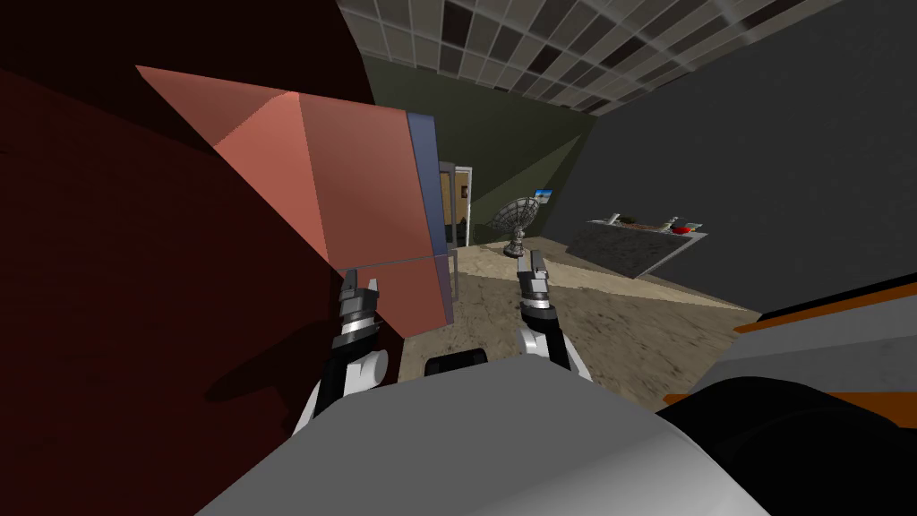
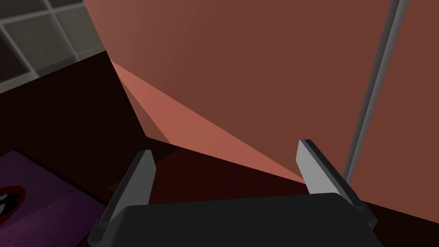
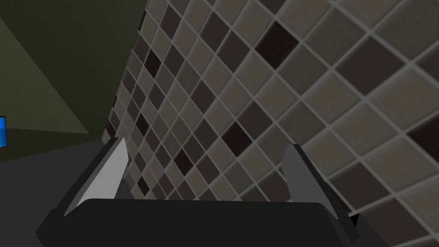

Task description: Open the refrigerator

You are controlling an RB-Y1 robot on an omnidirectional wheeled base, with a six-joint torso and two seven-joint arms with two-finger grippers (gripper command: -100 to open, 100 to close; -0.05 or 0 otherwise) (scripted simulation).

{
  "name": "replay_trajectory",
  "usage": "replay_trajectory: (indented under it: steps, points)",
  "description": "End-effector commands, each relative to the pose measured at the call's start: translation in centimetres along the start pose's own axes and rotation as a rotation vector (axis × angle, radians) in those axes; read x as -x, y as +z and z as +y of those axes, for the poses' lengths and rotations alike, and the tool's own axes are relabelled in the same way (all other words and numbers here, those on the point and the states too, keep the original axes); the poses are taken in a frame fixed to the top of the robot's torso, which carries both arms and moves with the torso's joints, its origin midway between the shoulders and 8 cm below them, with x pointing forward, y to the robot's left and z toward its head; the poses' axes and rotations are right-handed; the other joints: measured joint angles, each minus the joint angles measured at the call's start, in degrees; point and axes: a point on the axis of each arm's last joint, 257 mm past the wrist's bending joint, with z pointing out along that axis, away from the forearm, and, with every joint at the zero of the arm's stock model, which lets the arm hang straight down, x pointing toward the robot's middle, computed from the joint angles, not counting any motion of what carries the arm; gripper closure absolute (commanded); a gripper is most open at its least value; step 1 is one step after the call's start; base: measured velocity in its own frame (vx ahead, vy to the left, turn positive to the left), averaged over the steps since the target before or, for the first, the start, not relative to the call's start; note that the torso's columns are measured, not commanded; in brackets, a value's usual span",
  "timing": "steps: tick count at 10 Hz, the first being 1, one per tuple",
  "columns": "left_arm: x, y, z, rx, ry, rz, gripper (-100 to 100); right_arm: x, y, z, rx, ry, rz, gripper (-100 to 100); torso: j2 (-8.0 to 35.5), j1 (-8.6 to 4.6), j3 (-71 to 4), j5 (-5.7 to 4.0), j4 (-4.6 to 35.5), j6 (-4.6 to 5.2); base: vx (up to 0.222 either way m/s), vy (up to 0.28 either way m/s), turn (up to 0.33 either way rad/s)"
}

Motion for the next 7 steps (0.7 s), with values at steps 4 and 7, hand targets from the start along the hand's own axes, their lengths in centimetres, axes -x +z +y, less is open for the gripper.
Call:
replay_trajectory:
  steps: [4, 7]
  points:
    - [0.00, 0.00, -0.01, 0.000, 0.000, 0.000, 0, 0.00, 0.00, 0.01, 0.000, 0.000, 0.000, 0, 14.2, 0.00, -28.5, 0.00, 14.2, 0.00, 0.000, 0.000, 0.000]
    - [0.00, 0.00, -0.02, 0.000, 0.000, 0.000, 0, 0.00, 0.01, 0.01, 0.000, 0.000, 0.000, 0, 26.9, 0.00, -53.8, 0.00, 26.9, 0.00, 0.000, 0.000, 0.000]
